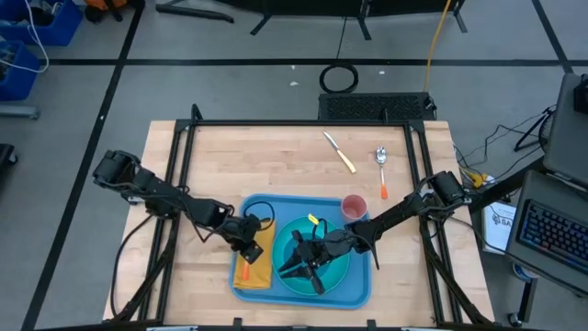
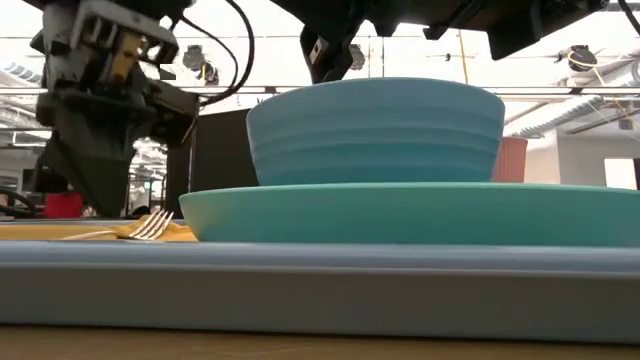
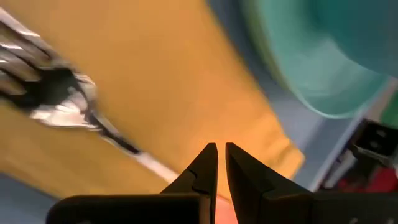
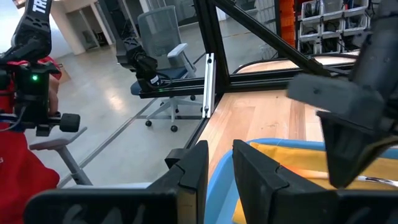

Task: Set up tray
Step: Put the orange fork on the top of the yellow table napkin, then put the orange spoon on the blue tray to the right of the orange fork

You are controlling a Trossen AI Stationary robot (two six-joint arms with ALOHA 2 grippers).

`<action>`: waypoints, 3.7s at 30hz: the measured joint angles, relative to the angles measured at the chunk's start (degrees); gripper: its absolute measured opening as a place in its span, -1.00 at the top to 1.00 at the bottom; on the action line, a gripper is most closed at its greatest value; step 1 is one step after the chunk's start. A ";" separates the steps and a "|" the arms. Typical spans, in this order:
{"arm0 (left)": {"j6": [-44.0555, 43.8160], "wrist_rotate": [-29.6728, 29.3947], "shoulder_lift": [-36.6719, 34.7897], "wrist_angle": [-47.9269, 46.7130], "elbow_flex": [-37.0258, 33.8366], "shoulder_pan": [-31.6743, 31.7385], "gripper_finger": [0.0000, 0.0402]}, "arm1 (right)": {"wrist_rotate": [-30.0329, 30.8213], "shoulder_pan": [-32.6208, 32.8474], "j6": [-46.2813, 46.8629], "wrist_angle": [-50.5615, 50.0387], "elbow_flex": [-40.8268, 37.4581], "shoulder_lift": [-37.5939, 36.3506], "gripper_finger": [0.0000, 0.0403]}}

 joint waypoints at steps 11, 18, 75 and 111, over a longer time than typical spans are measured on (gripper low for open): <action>-1.21 4.99 6.14 0.35 0.17 0.41 0.83 | -0.05 0.00 0.02 0.02 0.00 0.00 0.68; -1.84 7.34 5.73 -0.24 0.05 0.16 0.83 | -0.14 0.00 0.00 0.00 0.00 0.00 0.68; 66.03 -47.26 -18.47 49.82 -0.04 -16.88 0.83 | 10.48 2.38 -6.07 -0.91 -2.95 -24.13 0.90; 91.20 -61.67 -18.46 55.09 -0.04 -9.61 0.82 | 12.03 -41.59 -15.00 -39.52 -2.93 -44.25 0.98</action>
